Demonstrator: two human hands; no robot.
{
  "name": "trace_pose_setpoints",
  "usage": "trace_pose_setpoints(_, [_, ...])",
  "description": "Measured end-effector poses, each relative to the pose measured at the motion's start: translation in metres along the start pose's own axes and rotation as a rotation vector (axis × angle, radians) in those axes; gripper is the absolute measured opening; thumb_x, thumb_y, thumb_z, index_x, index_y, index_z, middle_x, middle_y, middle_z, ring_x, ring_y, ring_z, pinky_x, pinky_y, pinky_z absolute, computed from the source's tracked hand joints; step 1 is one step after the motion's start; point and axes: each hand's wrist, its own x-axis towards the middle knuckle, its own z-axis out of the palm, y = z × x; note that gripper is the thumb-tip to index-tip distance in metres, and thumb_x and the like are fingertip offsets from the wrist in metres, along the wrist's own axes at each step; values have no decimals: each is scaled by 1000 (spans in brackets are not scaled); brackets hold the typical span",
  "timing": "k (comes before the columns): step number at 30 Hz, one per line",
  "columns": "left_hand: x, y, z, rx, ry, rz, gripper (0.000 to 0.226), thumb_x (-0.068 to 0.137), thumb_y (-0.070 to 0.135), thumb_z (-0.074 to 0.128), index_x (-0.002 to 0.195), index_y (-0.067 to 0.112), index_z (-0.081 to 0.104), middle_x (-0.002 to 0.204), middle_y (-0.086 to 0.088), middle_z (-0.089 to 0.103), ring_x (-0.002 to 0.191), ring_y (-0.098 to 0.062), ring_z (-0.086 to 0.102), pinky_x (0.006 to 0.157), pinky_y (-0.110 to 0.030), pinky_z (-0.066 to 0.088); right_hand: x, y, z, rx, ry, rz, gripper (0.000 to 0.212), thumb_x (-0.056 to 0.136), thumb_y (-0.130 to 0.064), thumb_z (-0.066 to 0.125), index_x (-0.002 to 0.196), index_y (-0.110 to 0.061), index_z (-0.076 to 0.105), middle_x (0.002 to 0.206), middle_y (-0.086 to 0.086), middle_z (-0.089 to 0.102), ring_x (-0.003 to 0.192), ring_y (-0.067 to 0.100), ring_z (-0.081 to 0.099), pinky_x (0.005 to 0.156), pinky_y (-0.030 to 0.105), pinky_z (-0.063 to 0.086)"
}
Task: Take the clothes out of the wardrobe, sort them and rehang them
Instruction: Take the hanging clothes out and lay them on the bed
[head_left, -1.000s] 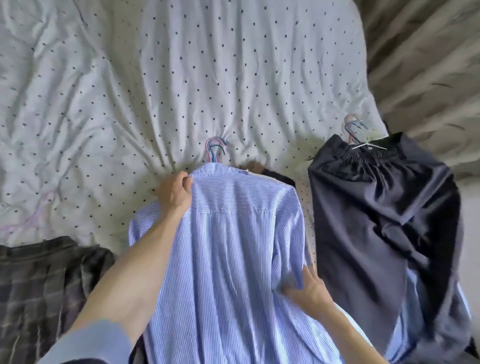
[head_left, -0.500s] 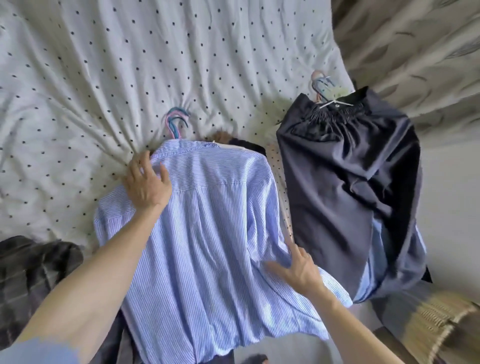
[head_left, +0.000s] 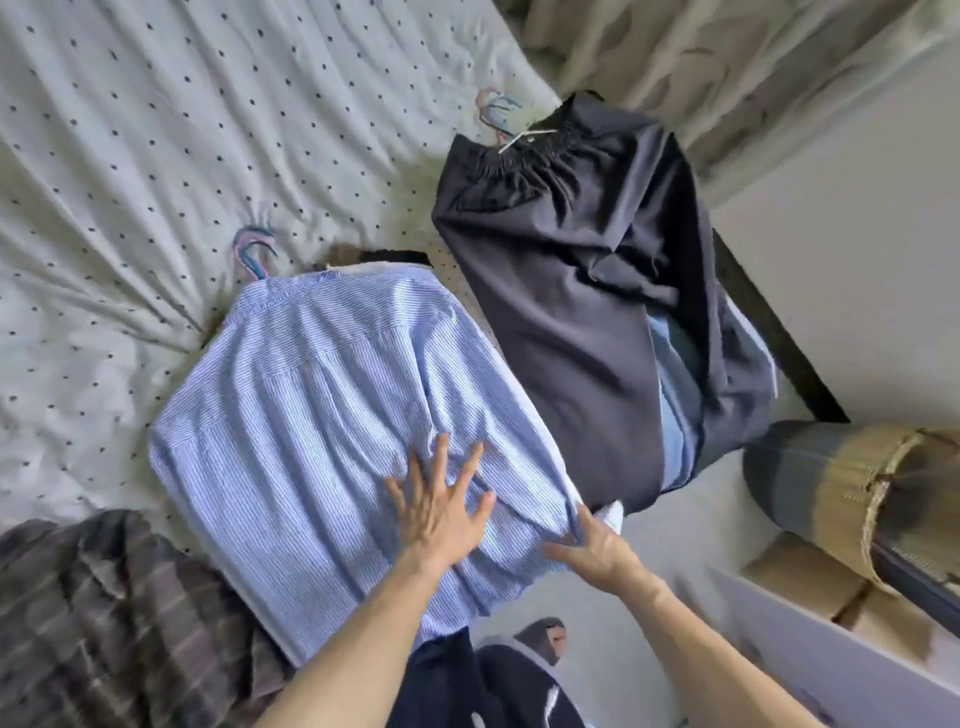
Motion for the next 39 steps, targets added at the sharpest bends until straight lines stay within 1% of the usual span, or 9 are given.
trace_pose_setpoints(4, [1,-7,-6,99,-98,-23,70,93,75,19,152,51,-10,163,4,-26,151,-41,-6,114,-71,-1,1,9,24,219,-37,-31,55,81,-42,74,127,-27,49,117,-2,62,103,19,57,90,32,45])
trace_pose_setpoints(8, [-10,-3,-22,236,-103,-24,71,94,72,27,154,49,-5,166,3,-15,152,-38,2,118,-66,9,-16,27,23,303,-32,-88,90,75,-49,72,152,-33,27,137,3,54,122,24,53,93,28,39])
trace_pose_setpoints(12, [-41,32,-42,300,-69,-2,69,98,61,35,157,42,5,168,0,-4,152,-33,7,119,-62,12,-61,63,9,385,109,-129,92,69,-60,64,150,-24,38,141,5,53,127,23,51,97,27,40])
trace_pose_setpoints(15, [-70,79,-51,320,-44,73,66,98,56,39,156,41,13,167,1,5,153,-29,8,120,-60,11,-104,101,-1,416,178,-156,69,84,-46,69,145,-21,47,142,2,54,128,20,52,98,25,39])
trace_pose_setpoints(18, [-101,142,-56,364,4,203,61,98,52,42,155,36,25,165,1,18,150,-30,18,120,-54,14,-155,146,-14,480,317,-186,48,91,-37,64,137,-25,55,132,-3,62,122,17,57,92,20,39])
trace_pose_setpoints(24, [-168,280,-50,439,81,544,55,99,48,42,151,34,34,161,5,27,147,-29,24,119,-50,17,-259,252,-27,607,704,-208,37,95,-42,59,130,-32,60,132,-9,61,127,12,54,105,29,40])
trace_pose_setpoints(31, [-249,448,-24,600,202,1036,46,98,53,43,142,40,47,157,10,36,147,-22,27,119,-46,21,-373,398,-3,455,1193,79,37,98,-39,53,133,-30,60,142,-7,55,135,14,46,114,33,34])
trace_pose_setpoints(36, [-300,548,6,706,206,1369,46,97,56,43,141,43,47,154,11,41,146,-21,32,119,-44,26,-440,468,39,467,1345,403,52,95,-48,35,136,-27,59,145,-3,54,139,18,43,117,32,28])
trace_pose_setpoints(39, [-333,602,33,734,200,1555,49,92,57,38,132,40,59,143,9,56,134,-22,49,108,-43,42,-471,495,69,542,1375,567,54,93,-48,34,137,-27,58,147,-3,51,142,17,39,118,31,25])
